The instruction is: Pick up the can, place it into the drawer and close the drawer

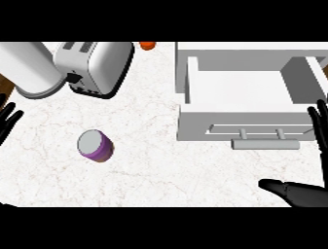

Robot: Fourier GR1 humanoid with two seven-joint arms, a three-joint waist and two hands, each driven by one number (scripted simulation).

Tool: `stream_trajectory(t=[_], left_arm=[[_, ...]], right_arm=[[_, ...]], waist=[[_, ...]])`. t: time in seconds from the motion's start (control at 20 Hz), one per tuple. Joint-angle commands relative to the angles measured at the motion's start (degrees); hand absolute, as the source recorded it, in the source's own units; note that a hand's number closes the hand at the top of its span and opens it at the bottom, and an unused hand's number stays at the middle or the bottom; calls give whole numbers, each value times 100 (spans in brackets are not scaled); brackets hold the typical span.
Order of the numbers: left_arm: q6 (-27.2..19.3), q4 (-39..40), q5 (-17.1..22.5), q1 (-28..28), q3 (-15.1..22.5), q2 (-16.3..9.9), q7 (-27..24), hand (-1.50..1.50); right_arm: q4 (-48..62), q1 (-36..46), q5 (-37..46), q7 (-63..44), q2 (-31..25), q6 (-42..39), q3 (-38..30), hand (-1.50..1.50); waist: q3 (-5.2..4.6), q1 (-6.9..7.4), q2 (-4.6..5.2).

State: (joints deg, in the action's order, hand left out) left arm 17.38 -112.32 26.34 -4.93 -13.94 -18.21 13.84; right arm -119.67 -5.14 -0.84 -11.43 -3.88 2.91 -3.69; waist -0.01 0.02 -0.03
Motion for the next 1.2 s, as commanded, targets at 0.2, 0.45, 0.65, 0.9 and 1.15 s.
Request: stream_trajectory(t=[0.2, 0.45, 0.65, 0.9, 1.15], left_arm=[[28, -438, -194, -36, 158, 307, 432, -150], [318, 348, -559, 19, 270, 481, 60, -150], [-48, 338, -828, 361, 459, 655, 410, -150], [261, 1382, -1811, 70, 623, 894, -922, -150], [122, 1656, -2220, -242, 820, 1178, -1476, -150]], right_arm=[[72, -86, -110, 134, -49, -221, -163, -150], [237, -192, -420, 447, -143, -434, -542, -150], [-111, -397, -213, 229, -36, -376, -363, -150], [119, -150, -651, 315, -293, -605, -862, -150], [-568, -349, -505, -126, -180, -476, -765, -150]], waist=[[2, -1, -2], [2, -10, 2], [2, -22, 0], [1, -23, 4], [0, -14, -1]])
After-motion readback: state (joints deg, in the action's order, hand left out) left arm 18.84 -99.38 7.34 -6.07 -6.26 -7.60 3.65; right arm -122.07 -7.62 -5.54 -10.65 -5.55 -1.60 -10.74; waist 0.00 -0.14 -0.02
